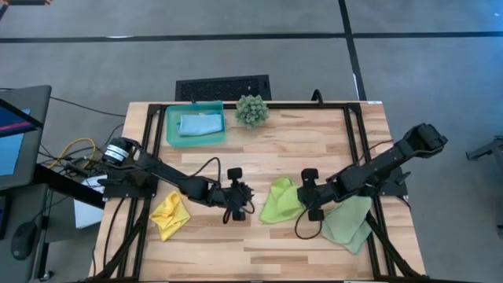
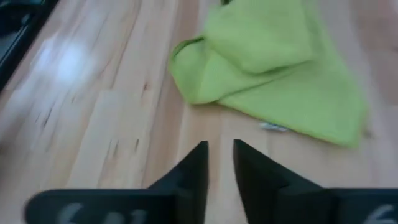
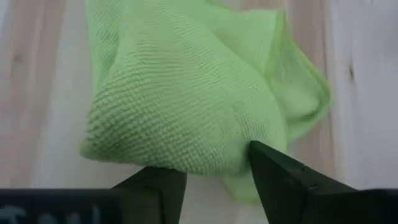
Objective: Fold microfiber towels
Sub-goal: Fold the light green microfiber cloth
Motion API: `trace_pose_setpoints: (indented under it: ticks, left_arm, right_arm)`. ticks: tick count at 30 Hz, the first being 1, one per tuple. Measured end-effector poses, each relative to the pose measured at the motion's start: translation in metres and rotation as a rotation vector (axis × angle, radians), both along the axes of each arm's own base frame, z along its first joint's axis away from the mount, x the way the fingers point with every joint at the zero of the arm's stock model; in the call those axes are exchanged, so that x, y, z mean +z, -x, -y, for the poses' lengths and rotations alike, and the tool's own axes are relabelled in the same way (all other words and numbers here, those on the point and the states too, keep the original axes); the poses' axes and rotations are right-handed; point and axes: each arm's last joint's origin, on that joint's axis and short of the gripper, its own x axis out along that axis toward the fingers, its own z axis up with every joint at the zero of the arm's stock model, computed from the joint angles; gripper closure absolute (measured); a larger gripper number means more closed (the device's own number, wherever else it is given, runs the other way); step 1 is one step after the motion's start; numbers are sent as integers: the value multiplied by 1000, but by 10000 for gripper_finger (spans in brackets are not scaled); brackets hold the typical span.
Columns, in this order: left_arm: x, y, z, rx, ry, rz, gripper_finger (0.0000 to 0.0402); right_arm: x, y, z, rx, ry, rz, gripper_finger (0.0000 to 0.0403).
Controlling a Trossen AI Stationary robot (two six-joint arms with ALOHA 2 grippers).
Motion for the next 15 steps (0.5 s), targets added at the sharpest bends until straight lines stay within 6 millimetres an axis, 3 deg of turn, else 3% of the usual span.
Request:
trace_pose_setpoints:
  ticks: [5, 8, 11, 15]
  left_arm:
    - [-20, -19, -21, 48, 78, 43, 277]
    - [-28, -27, -38, 14, 157, 14, 265]
    - [-33, -30, -53, 11, 229, -1, 273]
    - [-38, -30, -67, 16, 232, -35, 315]
  right_arm:
    - [-6, -17, -1, 165, 60, 73, 251]
    - [-11, -19, 7, 175, 47, 22, 287]
    - [-15, -21, 11, 183, 59, 10, 327]
    - [-16, -18, 13, 208, 119, -22, 376]
